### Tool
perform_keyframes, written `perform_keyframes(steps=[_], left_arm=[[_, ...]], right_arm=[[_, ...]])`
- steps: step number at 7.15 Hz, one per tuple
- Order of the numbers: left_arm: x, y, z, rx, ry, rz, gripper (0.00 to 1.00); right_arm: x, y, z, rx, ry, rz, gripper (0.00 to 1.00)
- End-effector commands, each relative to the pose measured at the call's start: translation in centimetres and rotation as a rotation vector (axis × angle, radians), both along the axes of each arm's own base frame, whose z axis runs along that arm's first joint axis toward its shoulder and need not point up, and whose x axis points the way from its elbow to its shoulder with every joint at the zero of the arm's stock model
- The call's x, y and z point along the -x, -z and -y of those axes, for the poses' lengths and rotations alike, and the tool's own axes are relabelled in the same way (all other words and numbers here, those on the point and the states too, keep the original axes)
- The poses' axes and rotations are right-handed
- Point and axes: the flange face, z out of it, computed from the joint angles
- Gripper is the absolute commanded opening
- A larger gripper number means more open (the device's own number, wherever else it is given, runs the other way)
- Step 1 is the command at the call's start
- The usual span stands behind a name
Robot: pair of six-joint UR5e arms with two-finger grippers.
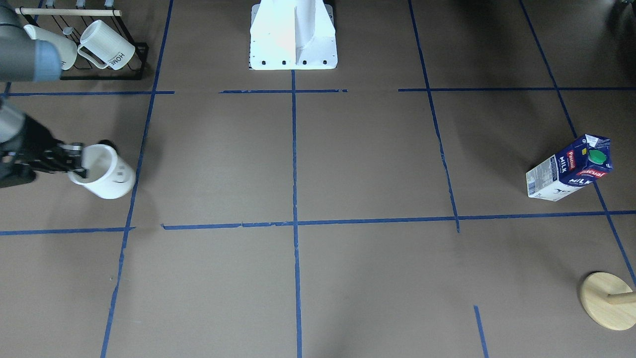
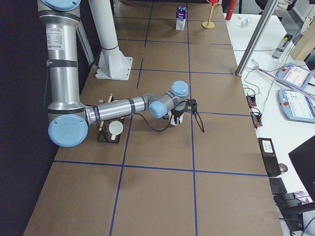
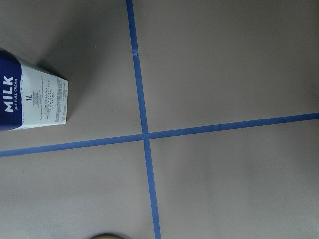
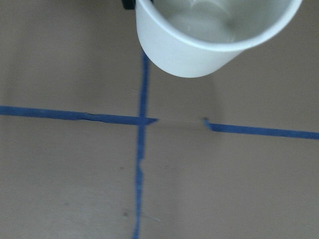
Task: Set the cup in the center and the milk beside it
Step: 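Carry the white mug with the right gripper to the table center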
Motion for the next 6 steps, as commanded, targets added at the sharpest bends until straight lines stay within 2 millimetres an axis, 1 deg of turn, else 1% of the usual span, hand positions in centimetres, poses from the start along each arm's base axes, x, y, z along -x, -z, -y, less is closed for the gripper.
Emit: perform_keyframes(steps=[1, 2, 3, 4, 5, 6], left_arm=[[-0.2, 0.1, 0.0, 0.001, 0.001, -0.026, 1.00], [-0.2, -0.2, -0.1, 0.003, 0.000, -0.025, 1.00], [-0.1, 0.2, 0.0, -0.027, 0.001, -0.024, 1.00], [-0.1, -1.0, -1.2, -0.038, 0.002, -0.024, 1.00], [-0.1, -1.3, -1.5, -0.065, 0.002, -0.023, 1.00], [-0.2, -1.7, -2.2, -0.062, 0.002, -0.025, 1.00]], right_arm=[[12.0, 14.4, 0.5, 0.091, -0.017, 0.041, 0.00], [17.3, 17.1, 1.3, 0.190, -0.075, 0.026, 0.00], [22.2, 17.9, 1.9, 0.213, -0.118, -0.029, 0.00], [24.5, 17.0, 2.1, 0.195, -0.134, -0.060, 0.00], [26.0, 15.5, 2.2, 0.199, -0.139, -0.065, 0.00], [26.2, 15.3, 2.2, 0.216, -0.150, -0.068, 0.01]])
